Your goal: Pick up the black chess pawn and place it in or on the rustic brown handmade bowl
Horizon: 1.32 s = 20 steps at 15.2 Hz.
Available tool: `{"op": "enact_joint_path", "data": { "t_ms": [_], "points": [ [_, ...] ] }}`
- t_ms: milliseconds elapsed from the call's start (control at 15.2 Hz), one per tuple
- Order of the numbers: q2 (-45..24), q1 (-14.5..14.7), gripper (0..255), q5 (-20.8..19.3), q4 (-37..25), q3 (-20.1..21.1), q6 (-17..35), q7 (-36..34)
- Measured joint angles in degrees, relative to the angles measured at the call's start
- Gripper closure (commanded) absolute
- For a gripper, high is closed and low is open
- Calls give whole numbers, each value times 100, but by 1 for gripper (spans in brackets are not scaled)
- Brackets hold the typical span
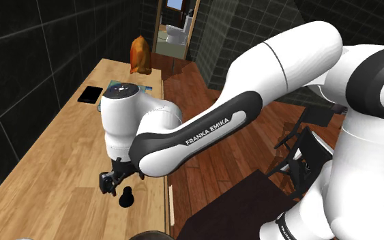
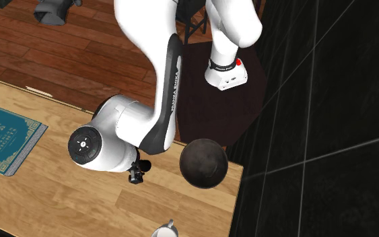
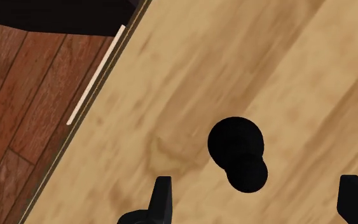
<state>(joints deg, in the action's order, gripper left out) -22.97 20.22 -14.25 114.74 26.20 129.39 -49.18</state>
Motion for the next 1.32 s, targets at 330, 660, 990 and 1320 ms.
{"op": "enact_joint_path", "data": {
  "t_ms": [330, 660, 990, 1320],
  "points": [
    [-332, 101, 0, -202, -18, -112, 279, -138],
    [-436, 129, 0, -278, 39, -158, 431, -192],
    [-438, 129, 255, -280, 43, -160, 437, -192],
    [-424, 132, 255, -277, 39, -152, 437, -193]
  ]
}}
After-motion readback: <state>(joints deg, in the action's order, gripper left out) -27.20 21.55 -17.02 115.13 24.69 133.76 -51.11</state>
